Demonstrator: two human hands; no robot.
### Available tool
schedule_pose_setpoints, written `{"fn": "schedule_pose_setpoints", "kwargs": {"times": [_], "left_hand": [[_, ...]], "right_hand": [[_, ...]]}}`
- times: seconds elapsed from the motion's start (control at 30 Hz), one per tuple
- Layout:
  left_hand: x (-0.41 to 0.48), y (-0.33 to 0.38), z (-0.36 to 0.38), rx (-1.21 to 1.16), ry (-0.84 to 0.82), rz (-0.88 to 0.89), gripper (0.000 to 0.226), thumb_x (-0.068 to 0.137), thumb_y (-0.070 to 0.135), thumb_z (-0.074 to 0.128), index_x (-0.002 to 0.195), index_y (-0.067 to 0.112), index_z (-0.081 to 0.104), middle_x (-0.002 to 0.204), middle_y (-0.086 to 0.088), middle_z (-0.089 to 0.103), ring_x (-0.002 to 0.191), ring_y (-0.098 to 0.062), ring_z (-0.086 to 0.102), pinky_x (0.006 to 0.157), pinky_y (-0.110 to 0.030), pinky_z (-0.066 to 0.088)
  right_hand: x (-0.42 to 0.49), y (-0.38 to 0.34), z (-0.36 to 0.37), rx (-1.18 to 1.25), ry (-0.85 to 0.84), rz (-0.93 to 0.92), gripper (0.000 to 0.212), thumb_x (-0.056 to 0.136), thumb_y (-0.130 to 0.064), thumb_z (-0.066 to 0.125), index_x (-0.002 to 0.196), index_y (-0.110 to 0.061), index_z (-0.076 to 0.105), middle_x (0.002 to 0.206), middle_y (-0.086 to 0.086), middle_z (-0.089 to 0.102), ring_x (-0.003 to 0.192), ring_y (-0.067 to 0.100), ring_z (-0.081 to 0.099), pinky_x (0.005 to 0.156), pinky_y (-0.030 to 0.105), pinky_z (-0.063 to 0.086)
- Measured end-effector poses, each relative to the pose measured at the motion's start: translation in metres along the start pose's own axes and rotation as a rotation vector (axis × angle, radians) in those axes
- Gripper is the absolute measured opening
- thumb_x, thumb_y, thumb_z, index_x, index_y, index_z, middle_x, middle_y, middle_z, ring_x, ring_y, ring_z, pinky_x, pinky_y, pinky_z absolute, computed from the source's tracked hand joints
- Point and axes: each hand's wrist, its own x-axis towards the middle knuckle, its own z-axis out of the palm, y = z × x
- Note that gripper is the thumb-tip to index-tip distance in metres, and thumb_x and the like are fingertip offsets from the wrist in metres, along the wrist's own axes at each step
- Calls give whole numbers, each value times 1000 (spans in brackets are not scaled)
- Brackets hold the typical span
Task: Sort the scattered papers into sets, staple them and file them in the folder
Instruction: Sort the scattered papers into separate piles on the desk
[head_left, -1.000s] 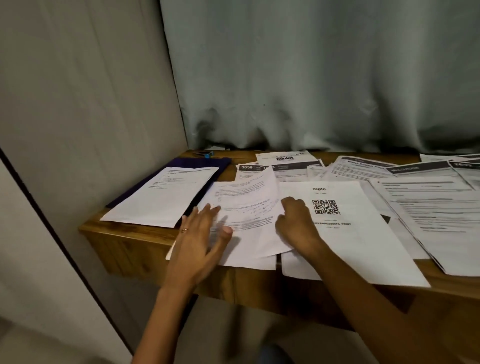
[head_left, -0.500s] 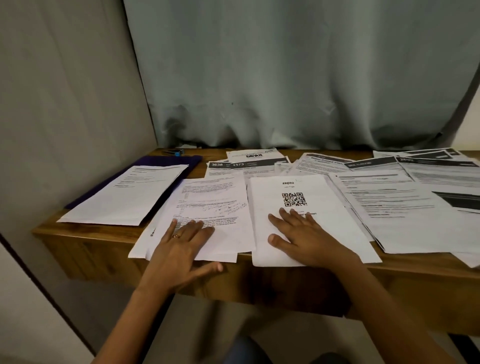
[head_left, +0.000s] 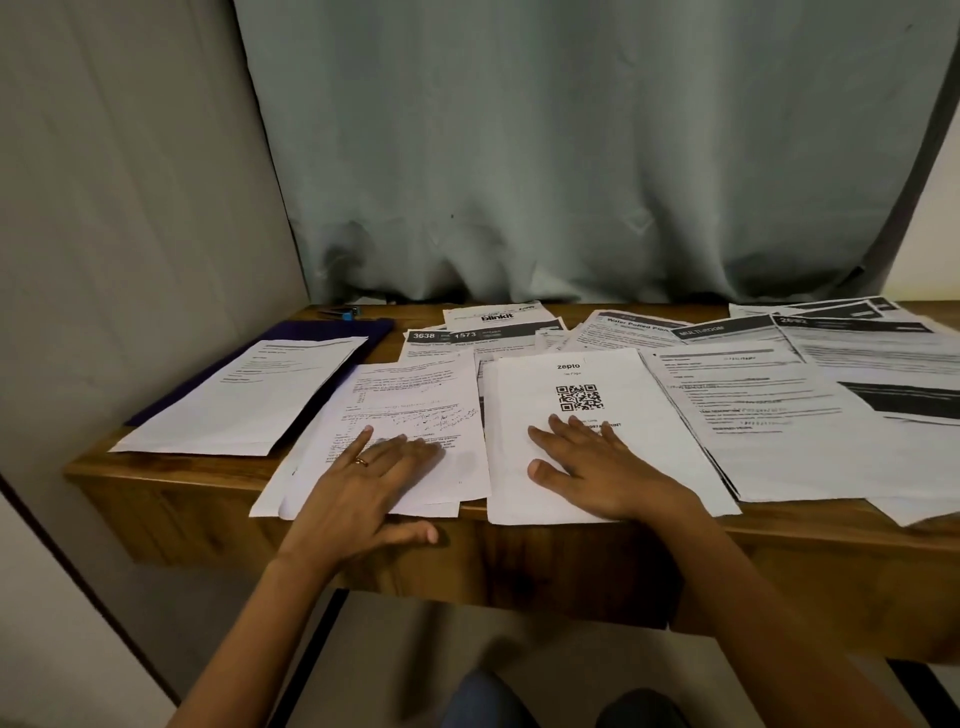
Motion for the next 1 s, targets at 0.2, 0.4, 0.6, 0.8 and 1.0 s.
{"fn": "schedule_pose_setpoints", "kwargs": {"times": [0.2,0.4,0.6,0.8,1.0], "left_hand": [[5,6,0,60,109,26,73,92,71,22,118,21,69,106,-3,72,98,-23,69,102,-49,34],[1,6,-4,35,143,10,71,91,70,26,100,17,72,102,-1,72,92,-20,70,99,-44,38],[-2,12,-11,57,155,-29,70,91,72,20,99,18,64,91,-1,73,79,-23,72,77,-38,56],[-3,8,-10,58,80,-74,73,89,74,22,110,22,69,92,-4,69,78,-23,69,71,-37,57],[14,18,-23,41,106,-64,79,87,77,20,114,19,67,107,-8,70,92,-30,70,88,-51,46]], "right_hand": [[5,-10,3,5,-22,-33,63,97,-59,23,153,-34,7,161,-2,-6,147,16,-12,118,43,-11],[-12,-9,-2,47,103,-185,85,82,-74,35,152,-36,7,159,-8,-10,145,8,-13,118,39,-11],[-19,-9,7,-101,37,-238,95,69,-85,28,151,-40,8,160,-10,-2,147,8,-6,120,37,-7],[-17,-7,10,-24,44,-211,88,73,-82,18,150,-40,15,160,-8,8,147,9,3,119,36,-2],[-34,-6,-10,158,166,-198,74,85,-67,42,149,-42,17,156,-21,3,140,-3,-1,113,26,-2]]}}
